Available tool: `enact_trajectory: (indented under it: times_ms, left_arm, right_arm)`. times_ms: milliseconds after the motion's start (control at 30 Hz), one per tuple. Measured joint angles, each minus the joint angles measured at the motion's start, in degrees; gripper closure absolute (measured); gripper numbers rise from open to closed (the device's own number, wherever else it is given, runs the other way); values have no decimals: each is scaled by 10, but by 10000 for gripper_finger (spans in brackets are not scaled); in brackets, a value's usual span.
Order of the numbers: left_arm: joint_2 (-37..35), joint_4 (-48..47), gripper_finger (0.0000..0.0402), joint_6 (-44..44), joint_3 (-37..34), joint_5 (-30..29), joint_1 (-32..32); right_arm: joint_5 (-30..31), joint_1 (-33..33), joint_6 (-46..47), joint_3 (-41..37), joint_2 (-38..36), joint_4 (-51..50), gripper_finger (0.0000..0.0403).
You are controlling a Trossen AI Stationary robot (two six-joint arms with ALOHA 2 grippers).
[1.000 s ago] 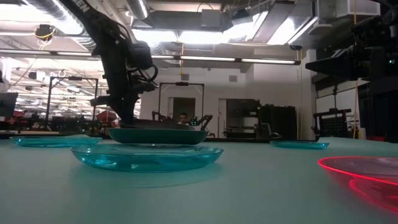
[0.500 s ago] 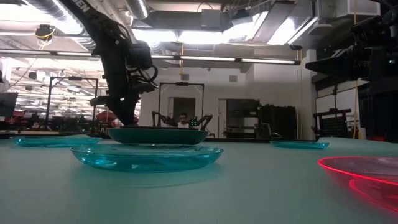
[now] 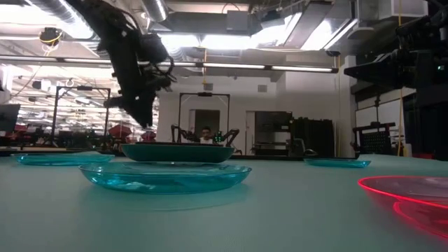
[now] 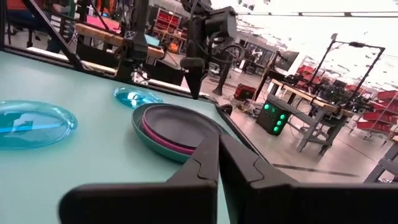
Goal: Stack plastic plates
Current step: Stack the top right blue plate on top of the black plate
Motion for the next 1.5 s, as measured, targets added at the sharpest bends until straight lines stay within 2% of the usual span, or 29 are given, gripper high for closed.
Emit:
enact_trajectory:
  times_ms: [167,333,600,800,933,1100,1300,1500]
  left_arm:
    - [-40,0,335,4,0,1,-29]
    - [-70,13,335,0,0,-11,-89]
    - [-86,133,335,-6,0,-62,-214]
    - [-86,202,335,-1,0,-65,-285]
    - [-86,228,335,-1,0,-67,-320]
    - [-86,243,335,2,0,-87,-334]
    - [-86,243,335,14,0,-90,-334]
    - [-86,249,335,14,0,-90,-334]
  right_arm:
    - [13,0,0,0,0,5,344]
    - [14,0,3,1,0,44,295]
    - [19,0,1,65,38,43,279]
    - [73,0,-1,133,138,9,279]
    - [127,0,-1,194,224,-74,279]
    - [179,0,-2,270,332,-169,279]
    - [201,0,-2,341,439,-268,279]
    - [178,-33,-2,364,536,-291,279]
